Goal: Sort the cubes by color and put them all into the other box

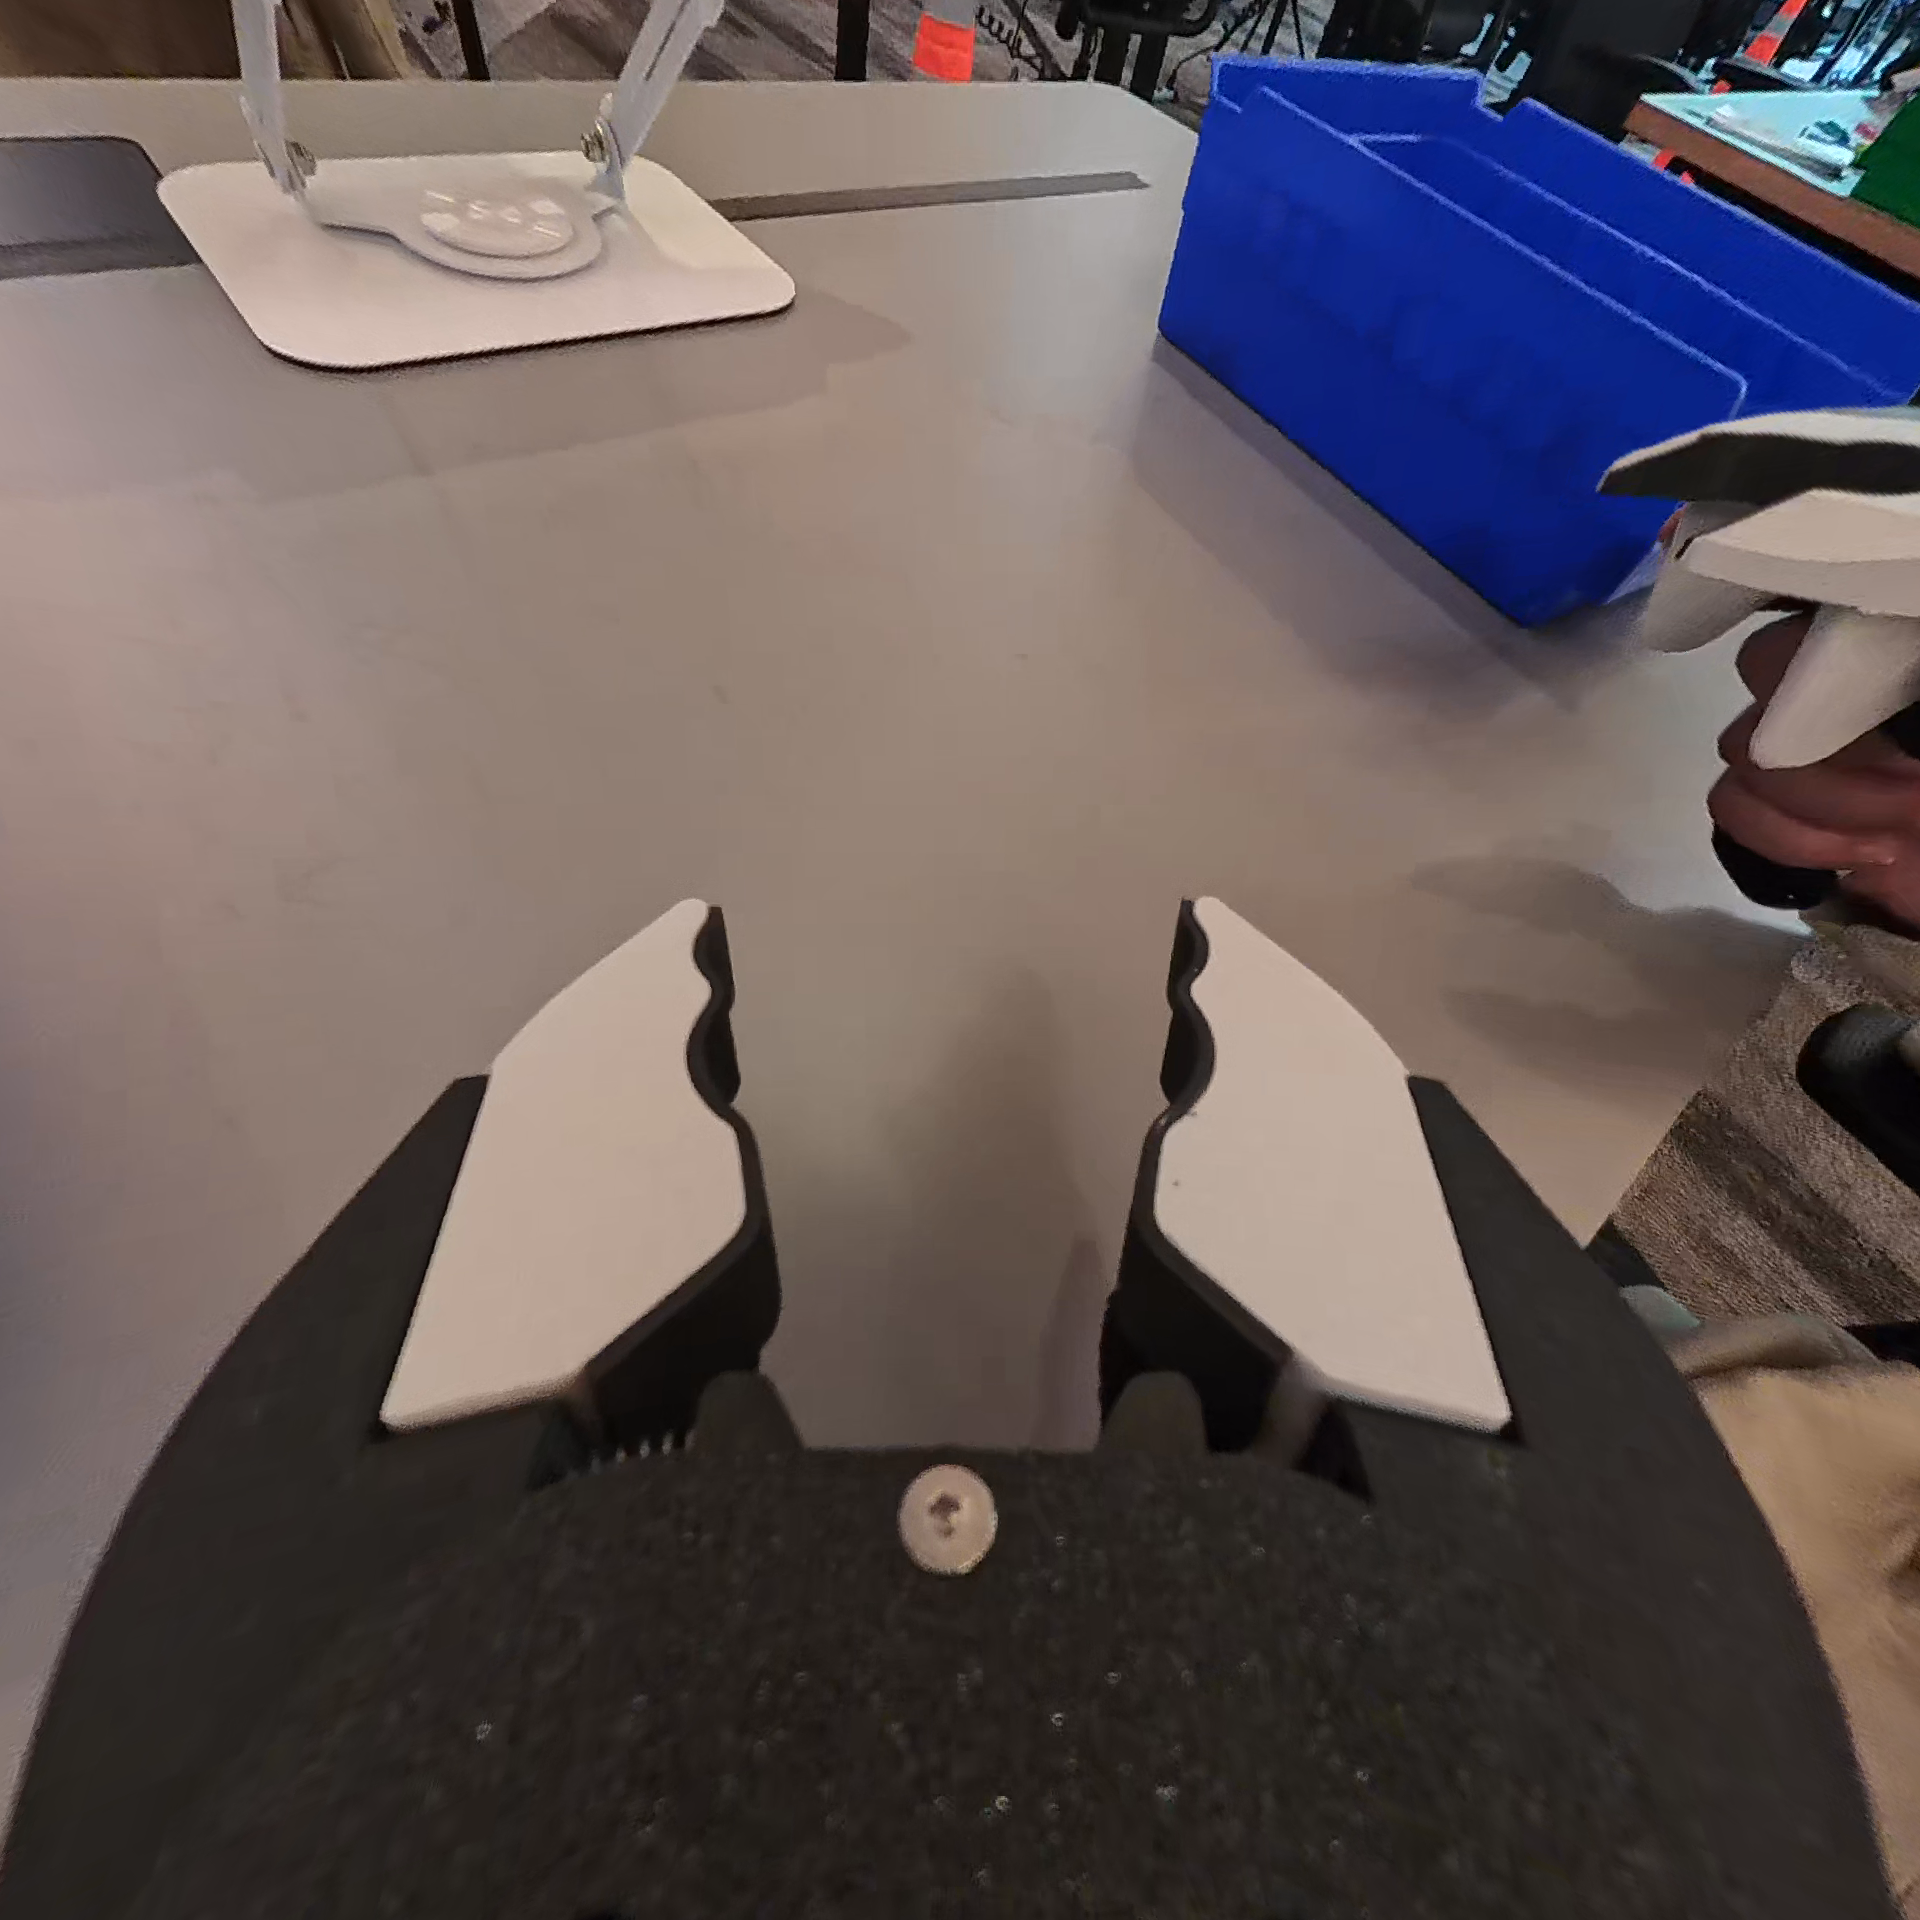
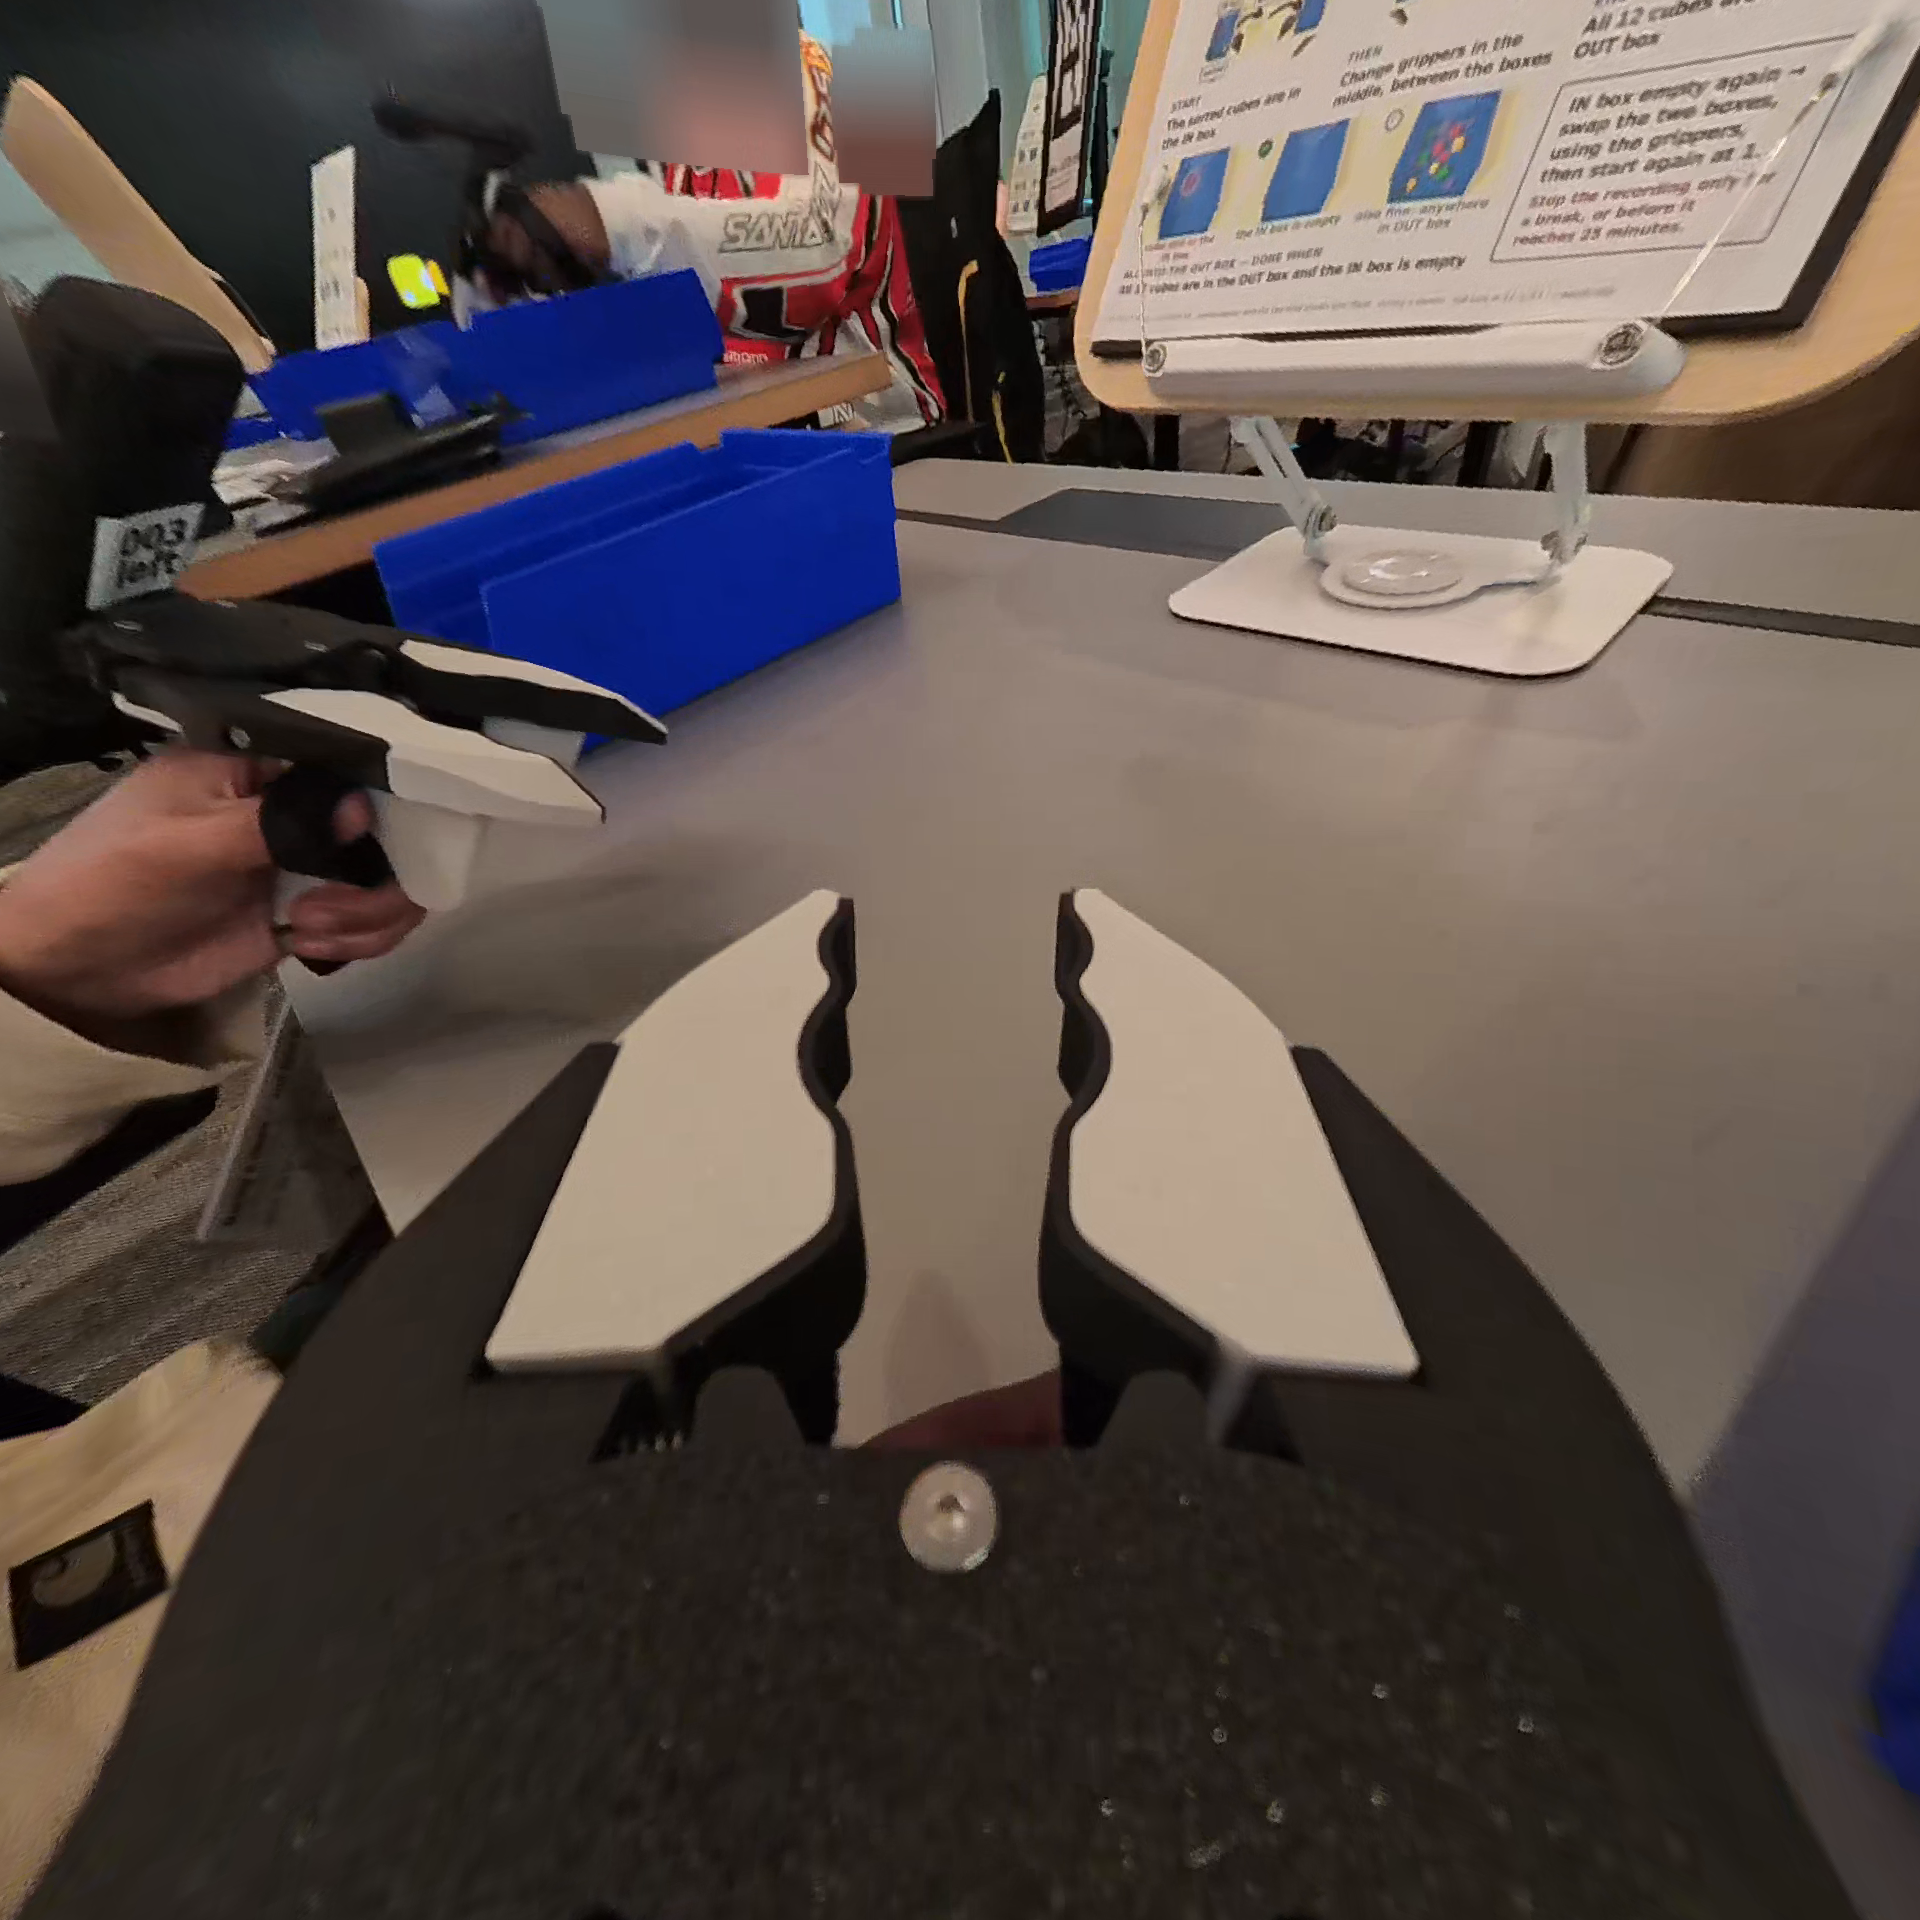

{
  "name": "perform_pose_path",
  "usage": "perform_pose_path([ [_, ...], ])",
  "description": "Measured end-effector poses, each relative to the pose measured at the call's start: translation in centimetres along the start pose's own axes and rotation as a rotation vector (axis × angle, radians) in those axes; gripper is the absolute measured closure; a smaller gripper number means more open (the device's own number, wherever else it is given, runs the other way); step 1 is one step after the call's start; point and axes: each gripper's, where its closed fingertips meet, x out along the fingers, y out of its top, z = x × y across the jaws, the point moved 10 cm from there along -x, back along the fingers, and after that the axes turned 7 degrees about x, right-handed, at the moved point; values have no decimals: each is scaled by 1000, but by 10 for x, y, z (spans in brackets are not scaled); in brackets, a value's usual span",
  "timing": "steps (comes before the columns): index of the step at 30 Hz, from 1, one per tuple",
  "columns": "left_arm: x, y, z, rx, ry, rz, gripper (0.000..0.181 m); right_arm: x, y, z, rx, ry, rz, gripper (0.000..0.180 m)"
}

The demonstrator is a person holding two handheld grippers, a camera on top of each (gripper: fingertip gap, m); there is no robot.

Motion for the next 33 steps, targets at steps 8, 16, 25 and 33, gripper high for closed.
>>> perform_pose_path([
  [8, -18, -9, 0, -73, -41, 4, 103, 1, -15, -12, -138, -19, -61, 143],
  [16, -100, 57, -76, -136, 201, 113, 105, 11, -22, -19, -155, 4, -100, 144],
  [25, -37, 60, -310, -539, 712, -111, 114, 12, -20, -15, -73, 48, -105, 146],
  [33, 25, 29, -390, -678, 853, -355, 117, 5, -19, -11, -73, 40, -107, 146],
])
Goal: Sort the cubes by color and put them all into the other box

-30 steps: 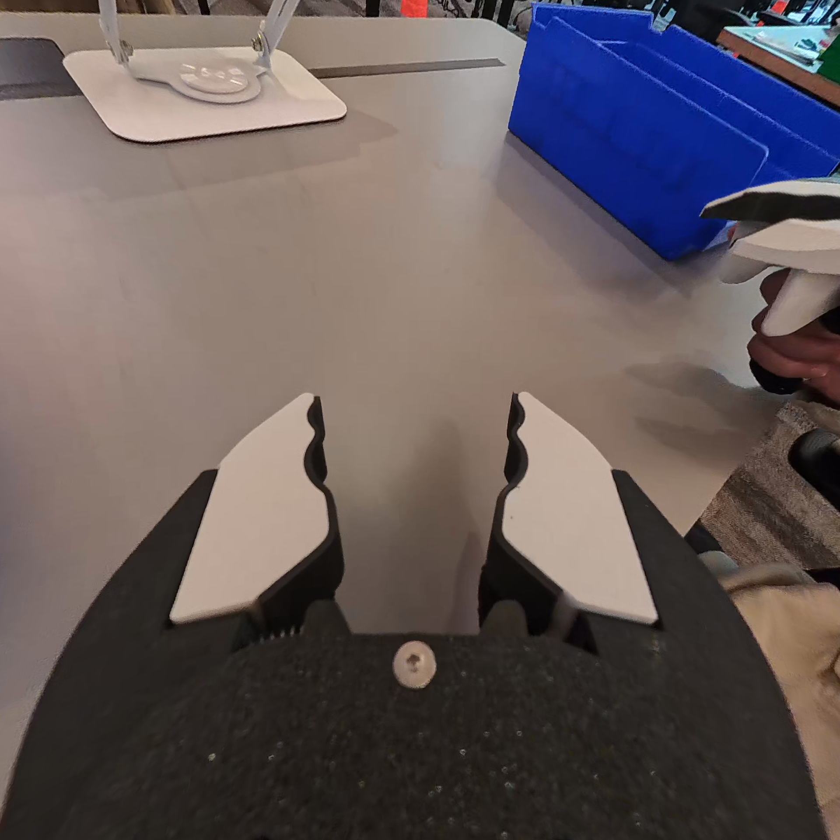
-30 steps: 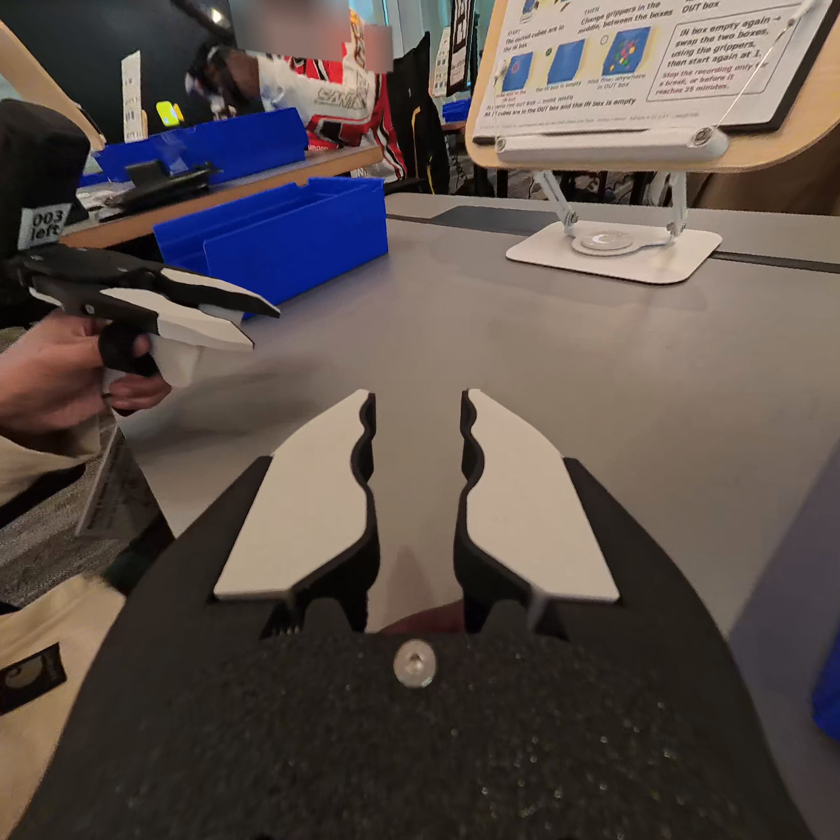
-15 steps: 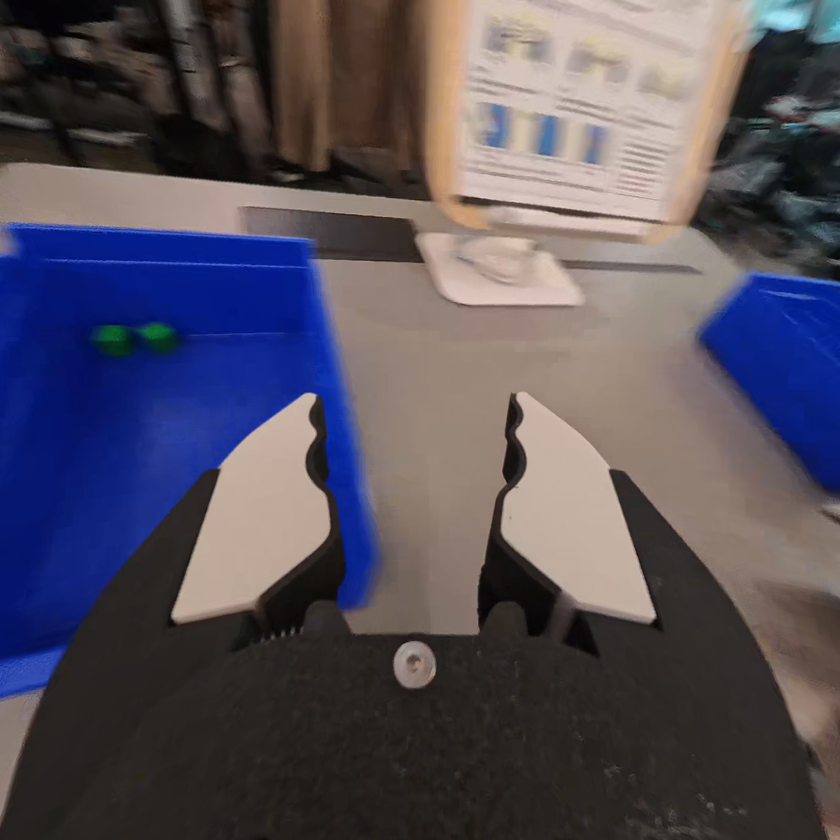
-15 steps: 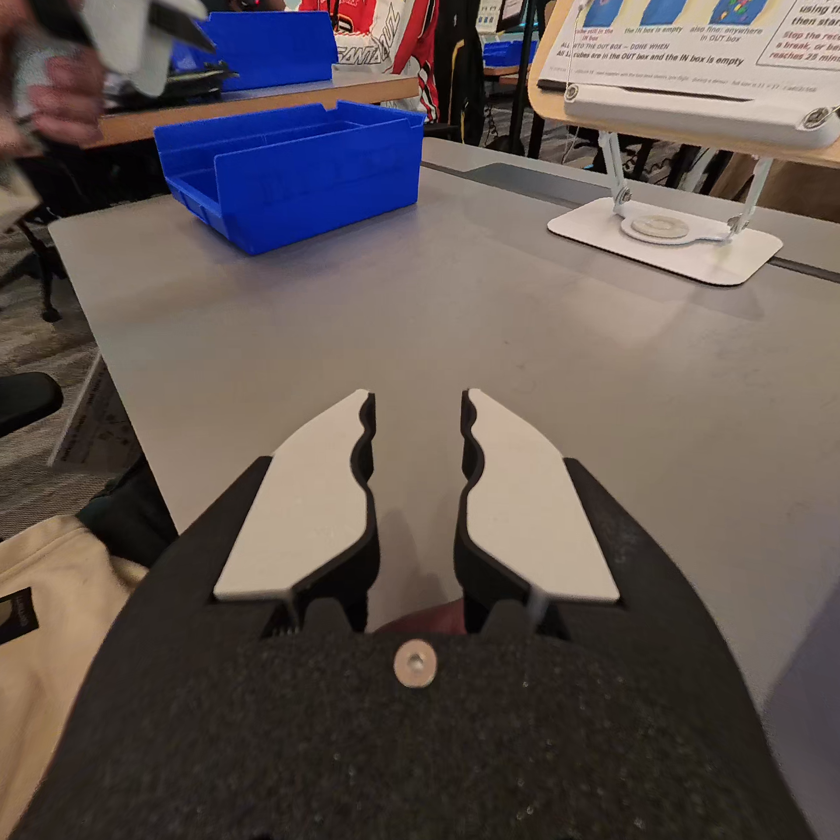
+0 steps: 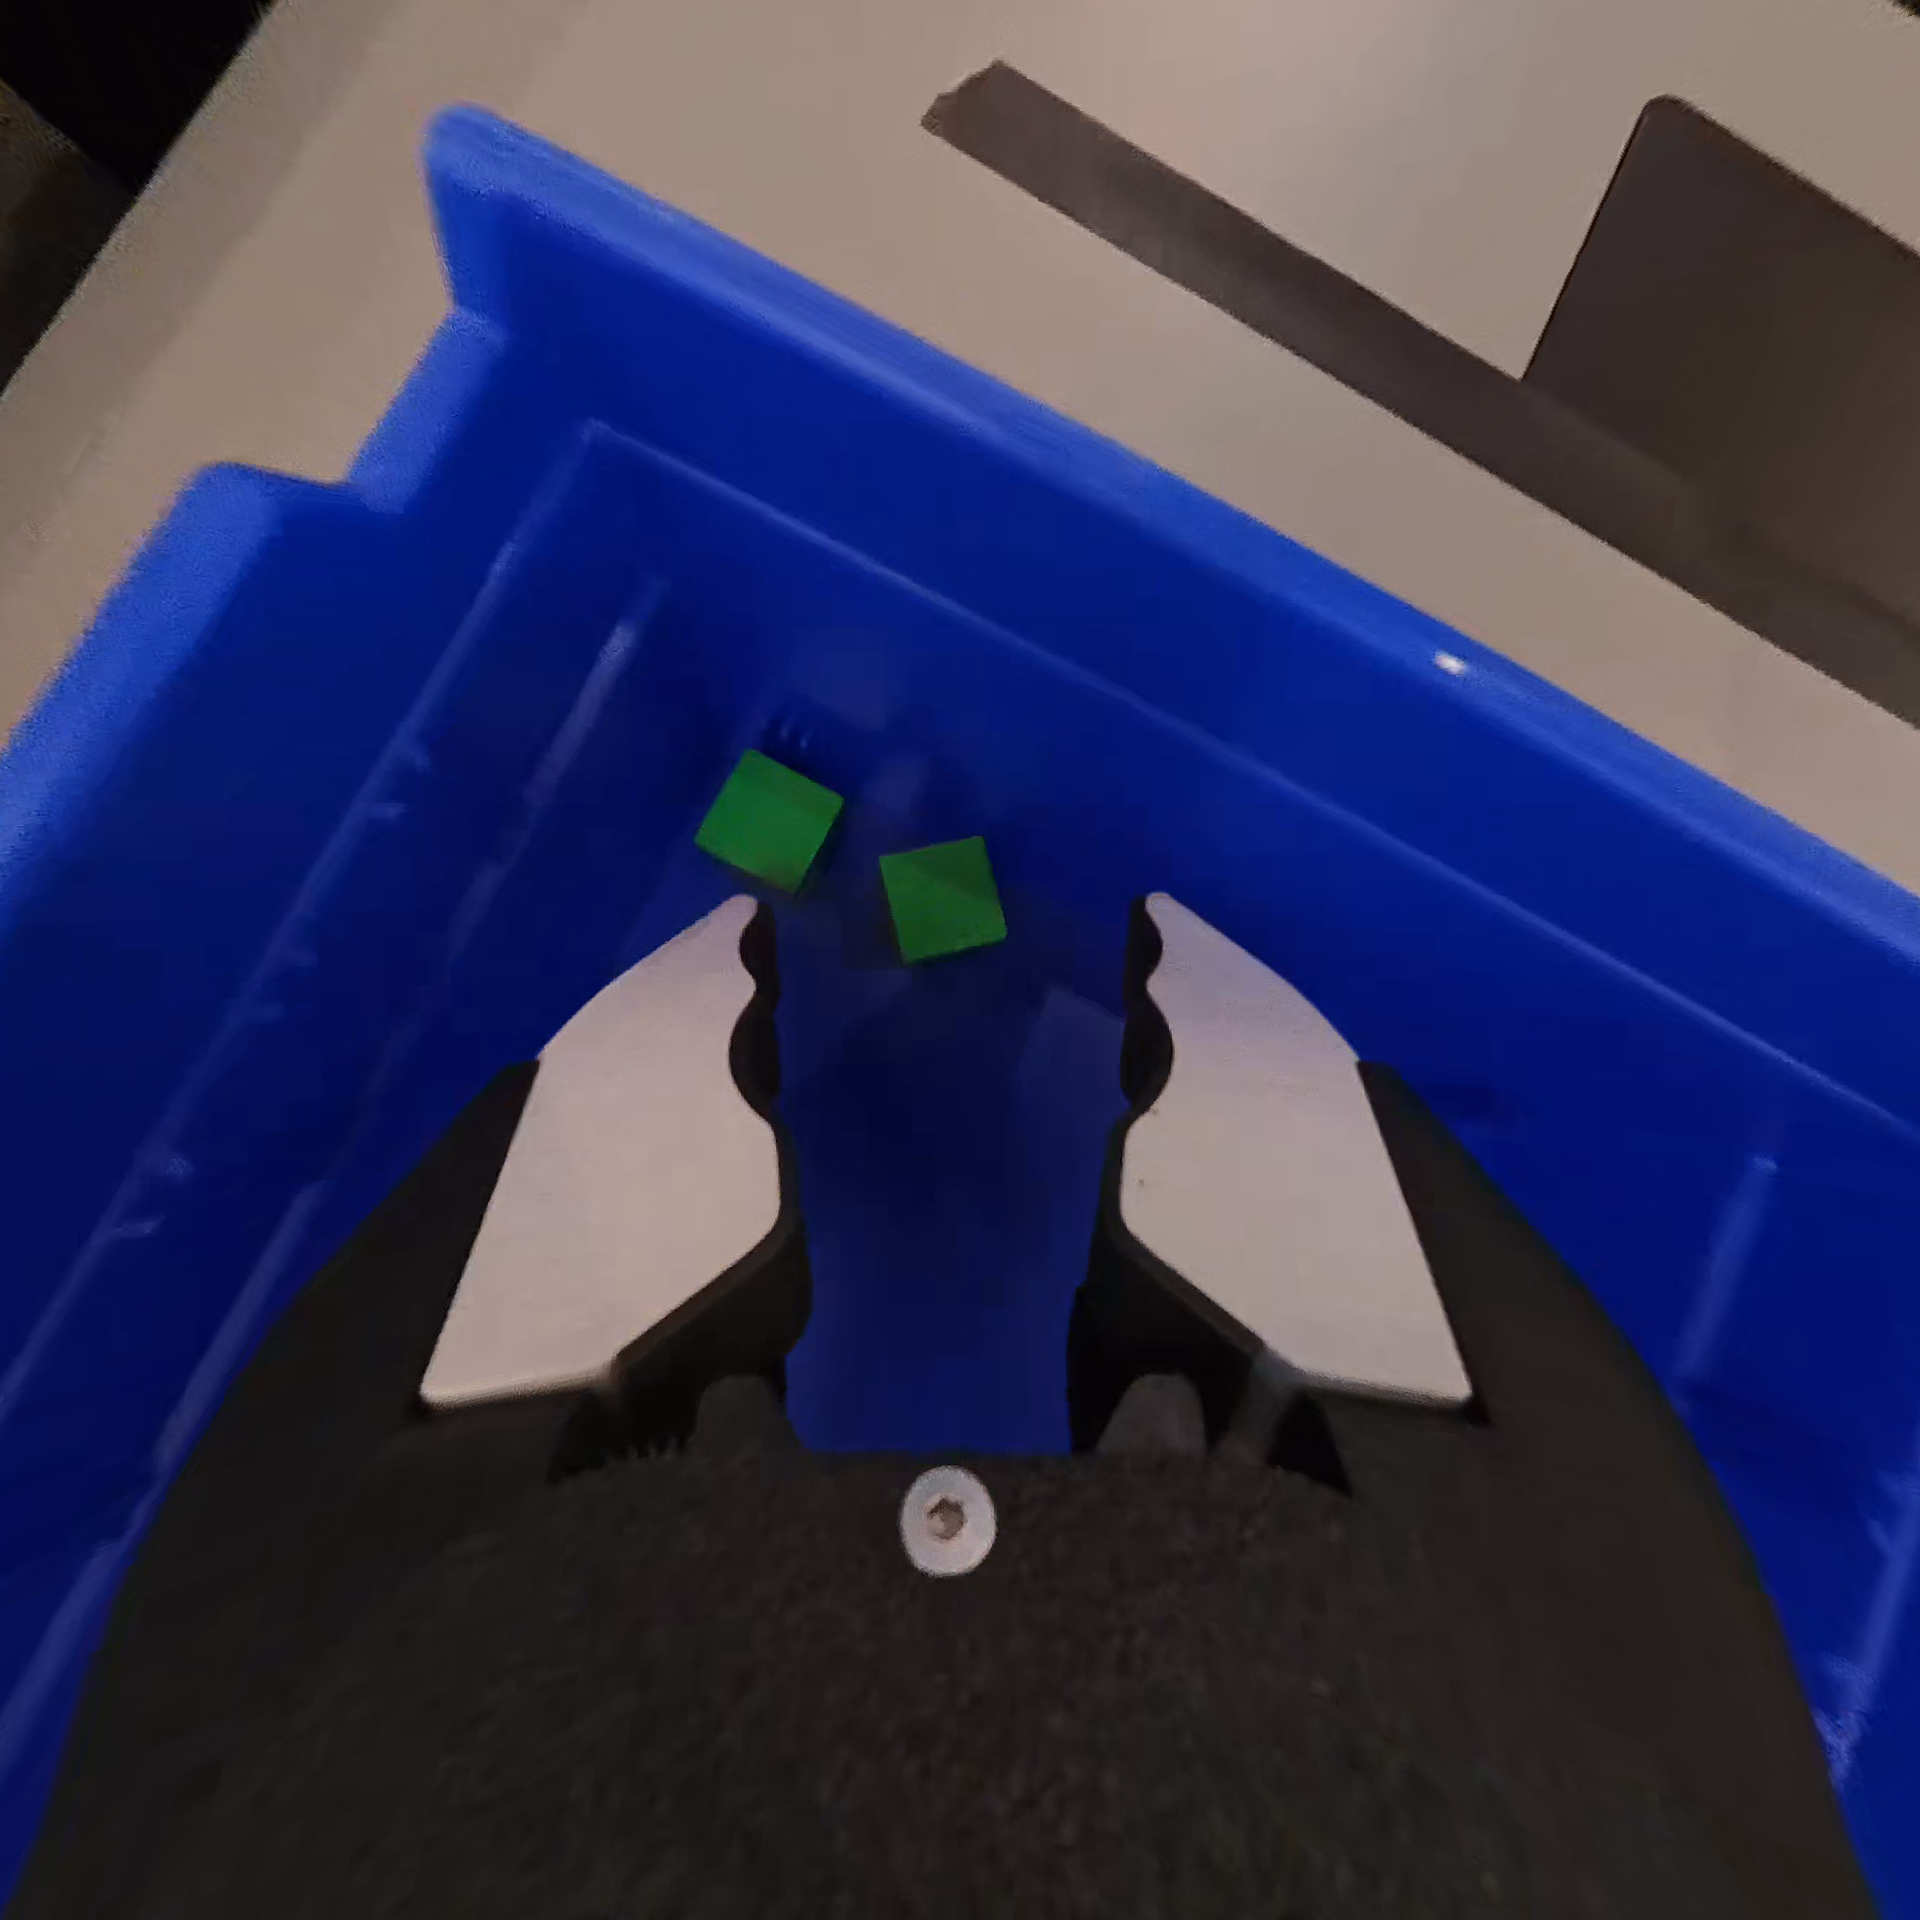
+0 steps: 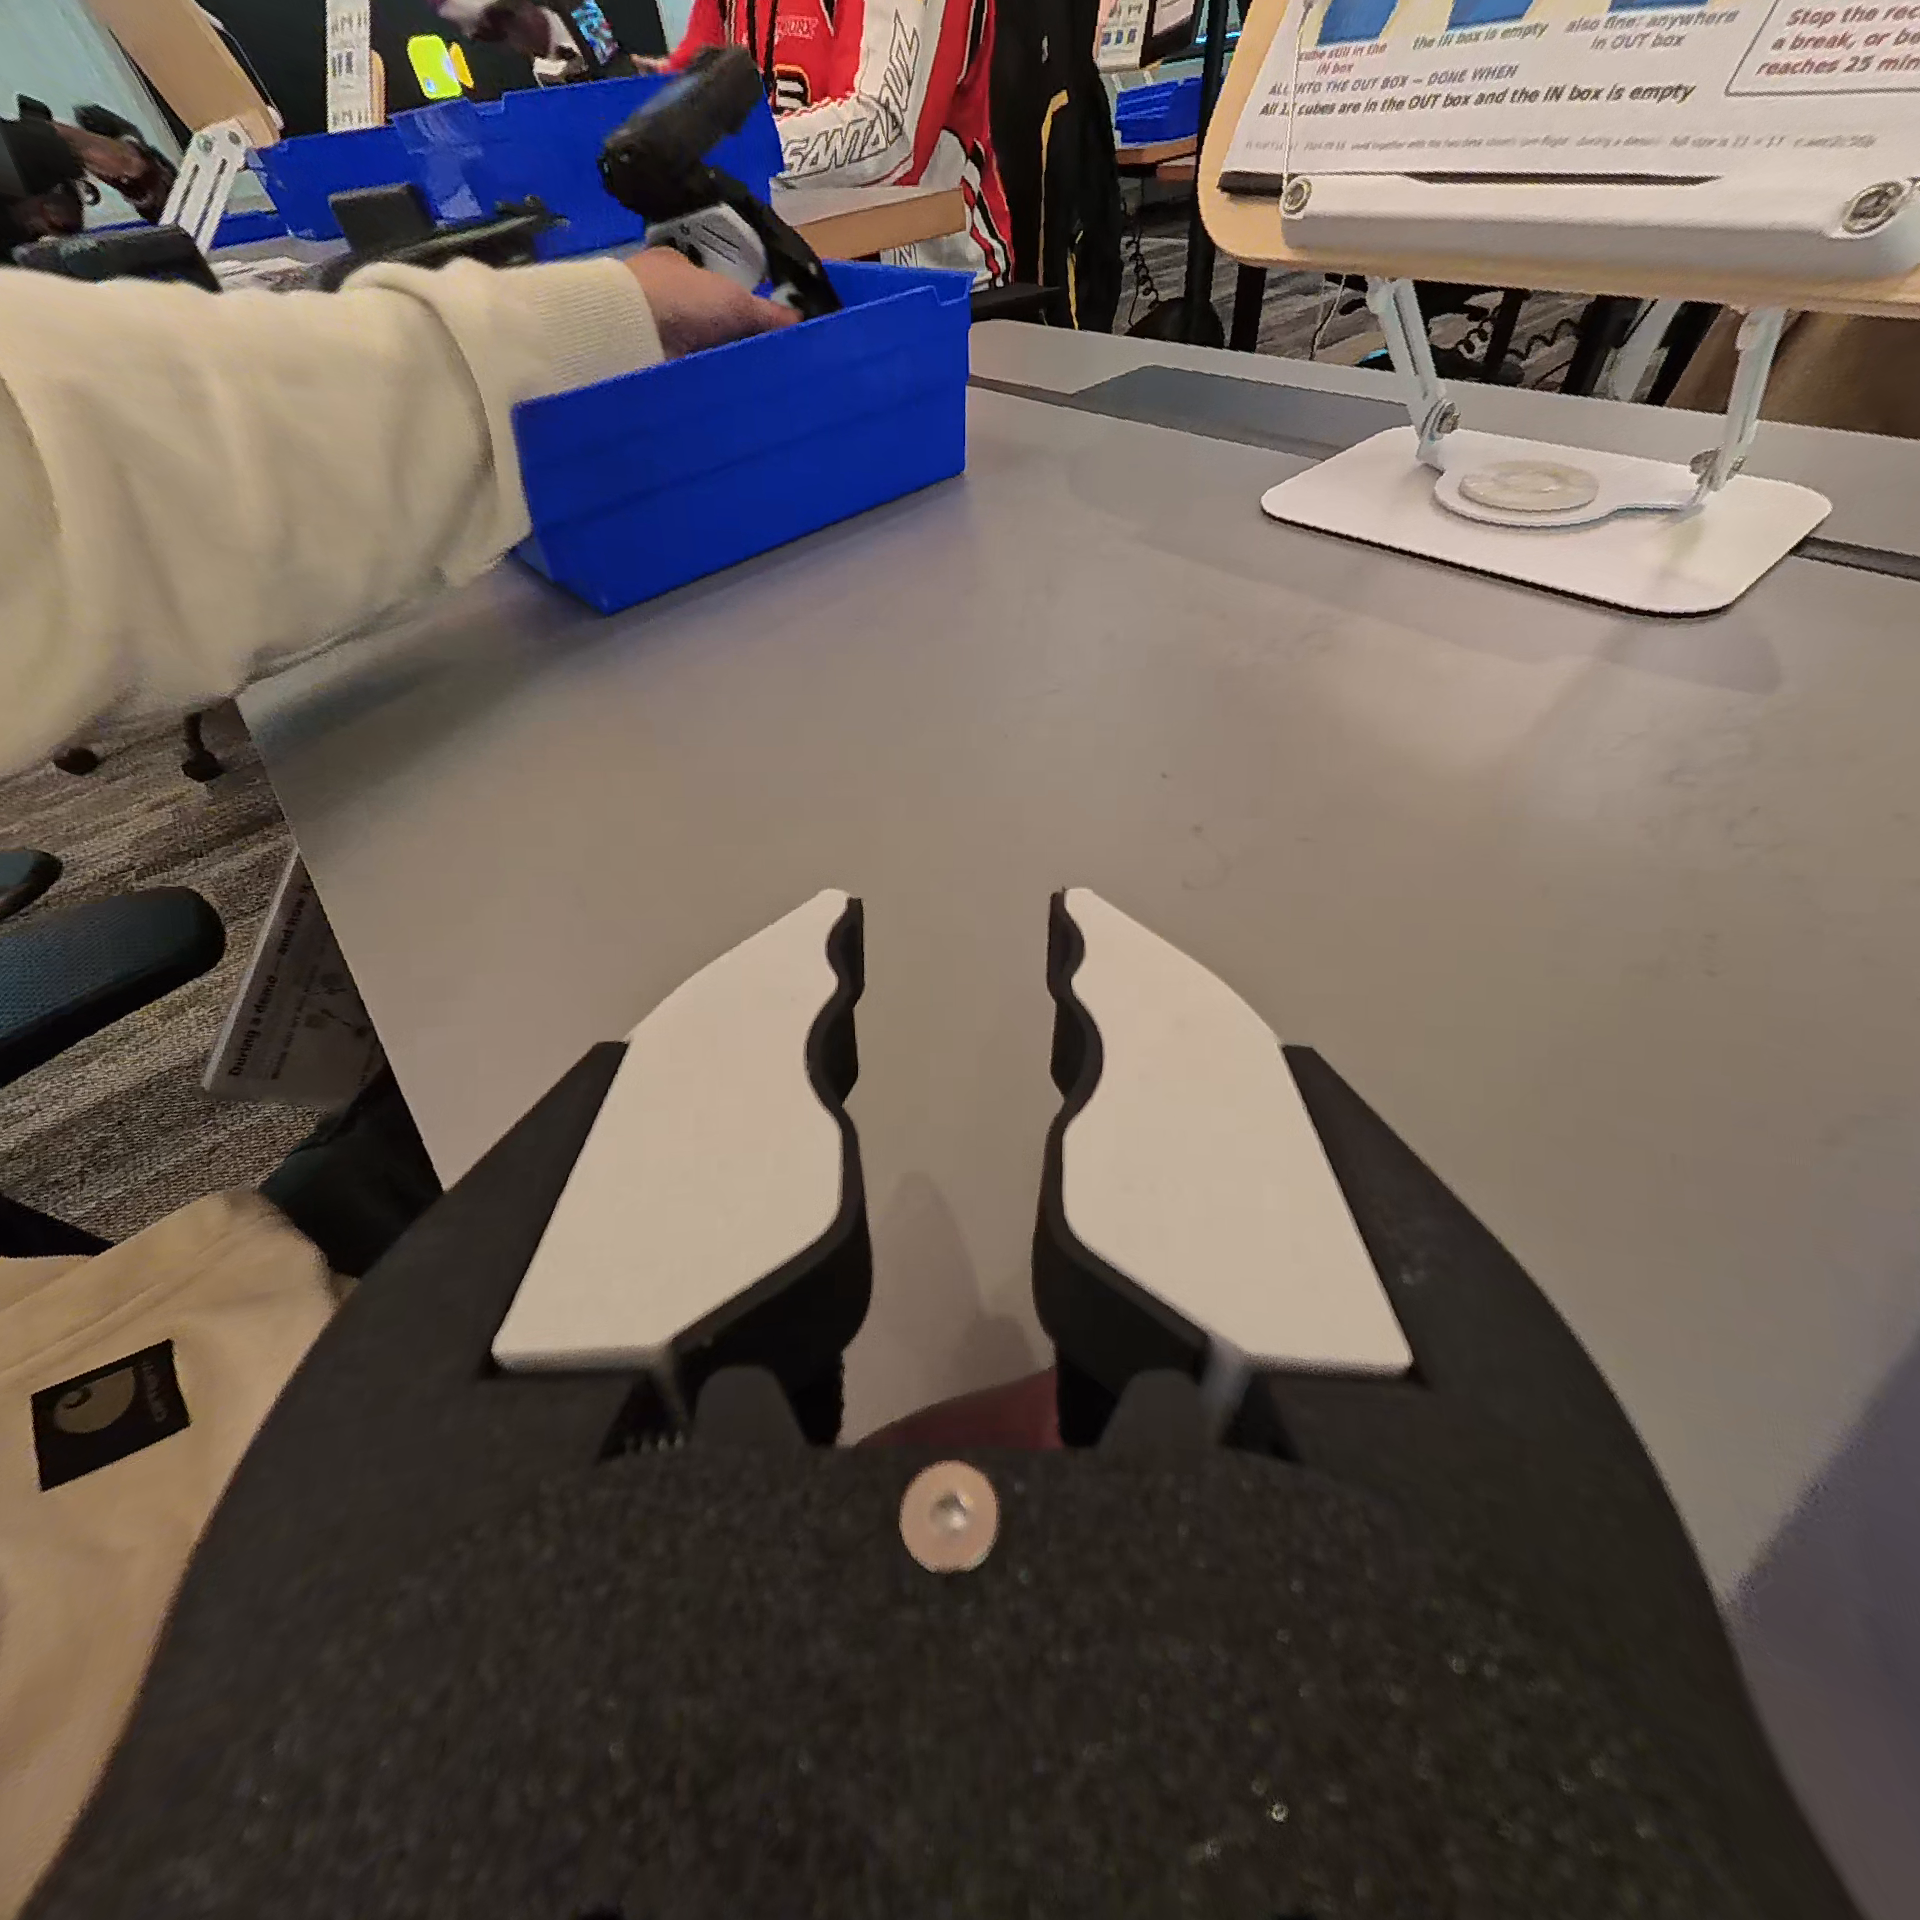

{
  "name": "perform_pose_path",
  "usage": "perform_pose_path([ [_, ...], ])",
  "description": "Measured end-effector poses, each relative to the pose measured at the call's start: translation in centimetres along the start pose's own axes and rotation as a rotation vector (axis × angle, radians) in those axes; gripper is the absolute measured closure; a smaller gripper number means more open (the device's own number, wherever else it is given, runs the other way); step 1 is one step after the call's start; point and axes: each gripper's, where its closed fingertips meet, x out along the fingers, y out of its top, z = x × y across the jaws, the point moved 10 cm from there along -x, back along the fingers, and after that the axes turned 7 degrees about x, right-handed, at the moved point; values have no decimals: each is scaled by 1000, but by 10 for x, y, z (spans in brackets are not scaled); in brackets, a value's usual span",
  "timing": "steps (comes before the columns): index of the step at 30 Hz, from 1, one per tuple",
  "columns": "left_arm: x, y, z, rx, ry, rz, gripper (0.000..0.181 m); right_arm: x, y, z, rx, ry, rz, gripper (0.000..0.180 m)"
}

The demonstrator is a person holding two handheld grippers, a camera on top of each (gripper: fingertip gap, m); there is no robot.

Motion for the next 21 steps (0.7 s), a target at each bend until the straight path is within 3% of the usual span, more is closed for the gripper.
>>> perform_pose_path([
  [1, 6, 1, 1, 7, 9, -14, 125, -1, -1, 1, 3, -3, -1, 146],
  [4, 21, 0, 3, 19, 42, -28, 128, -2, -2, 4, 15, -7, -10, 146],
  [6, 24, -1, 3, 32, 23, -14, 158, -2, -3, 5, 21, -13, -13, 146],
  [12, 10, -10, 3, 92, -101, -14, 158, -4, -5, 6, 26, -22, -18, 148],
  [15, -29, -17, 1, 178, -223, 79, 158, -8, -3, 6, 24, -32, -8, 148],
  [21, -153, -58, 12, 435, -626, 409, 158, -13, 2, 11, 28, -53, 21, 150],
])
